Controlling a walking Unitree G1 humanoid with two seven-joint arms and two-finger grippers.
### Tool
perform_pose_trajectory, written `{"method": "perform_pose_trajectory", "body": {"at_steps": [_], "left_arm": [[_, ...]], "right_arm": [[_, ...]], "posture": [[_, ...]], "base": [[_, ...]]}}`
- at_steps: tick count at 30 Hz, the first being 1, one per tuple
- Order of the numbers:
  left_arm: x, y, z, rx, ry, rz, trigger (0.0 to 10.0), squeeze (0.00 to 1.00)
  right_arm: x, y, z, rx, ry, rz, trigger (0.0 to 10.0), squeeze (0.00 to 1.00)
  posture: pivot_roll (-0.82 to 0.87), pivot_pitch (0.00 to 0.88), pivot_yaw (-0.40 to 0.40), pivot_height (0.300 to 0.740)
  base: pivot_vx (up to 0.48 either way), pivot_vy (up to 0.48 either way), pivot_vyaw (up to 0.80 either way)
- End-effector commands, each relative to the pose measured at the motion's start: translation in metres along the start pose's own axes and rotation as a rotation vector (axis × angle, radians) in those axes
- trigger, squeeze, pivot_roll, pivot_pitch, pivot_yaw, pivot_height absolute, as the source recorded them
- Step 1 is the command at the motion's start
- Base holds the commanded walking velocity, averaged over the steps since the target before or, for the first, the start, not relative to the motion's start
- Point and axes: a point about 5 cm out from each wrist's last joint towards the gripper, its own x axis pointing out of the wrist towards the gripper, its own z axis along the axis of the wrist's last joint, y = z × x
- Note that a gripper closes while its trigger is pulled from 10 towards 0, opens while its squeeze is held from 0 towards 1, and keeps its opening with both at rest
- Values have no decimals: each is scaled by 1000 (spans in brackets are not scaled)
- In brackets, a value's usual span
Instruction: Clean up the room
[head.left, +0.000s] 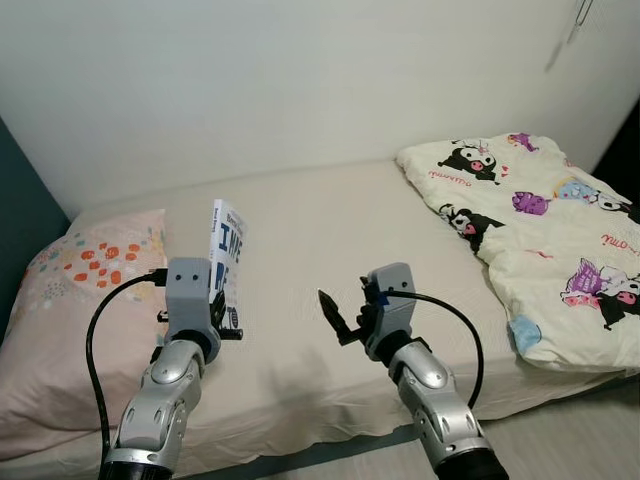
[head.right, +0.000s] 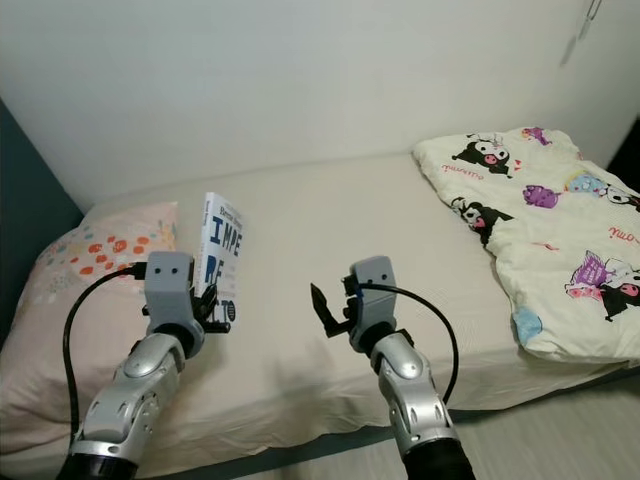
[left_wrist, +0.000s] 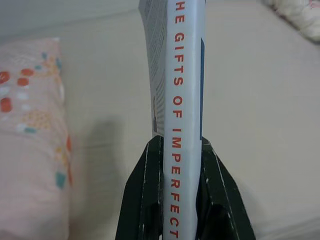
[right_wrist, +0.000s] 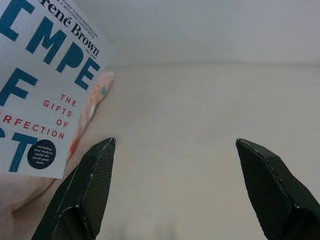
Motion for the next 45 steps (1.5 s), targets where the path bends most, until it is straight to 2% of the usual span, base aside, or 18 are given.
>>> {"method": "perform_pose_trajectory", "body": {"at_steps": [1, 22, 27, 34, 41, 45], "left_arm": [[-1, 7, 8, 1, -49, 18, 10000, 0], [-2, 12, 12, -13, -57, 43, 10000, 0], [-2, 12, 12, 6, -48, 41, 10000, 0], [-3, 10, 15, 50, -66, 43, 10000, 0], [-2, 8, 15, 46, -63, 32, 10000, 0], [-2, 5, 13, 11, -46, 17, 10000, 0]], "right_arm": [[1, 8, -1, 19, -11, 21, 10000, 0], [6, 9, 2, 27, -24, 35, 10000, 0], [6, 9, 2, 28, -26, 36, 10000, 0], [7, 11, 2, 35, -30, 33, 10000, 0], [6, 10, 1, 44, -35, 24, 10000, 0], [5, 11, 0, 48, -34, 22, 10000, 0]], "posture": [[-27, 91, -7, 740], [-14, 78, -15, 740], [-14, 78, -15, 740], [-6, 83, -3, 740], [-5, 86, 5, 740], [-2, 86, 7, 740]], "base": [[0, 480, 0], [0, 477, 0], [0, 0, 0], [0, -480, 0], [0, -480, 0], [0, 0, 0]]}}
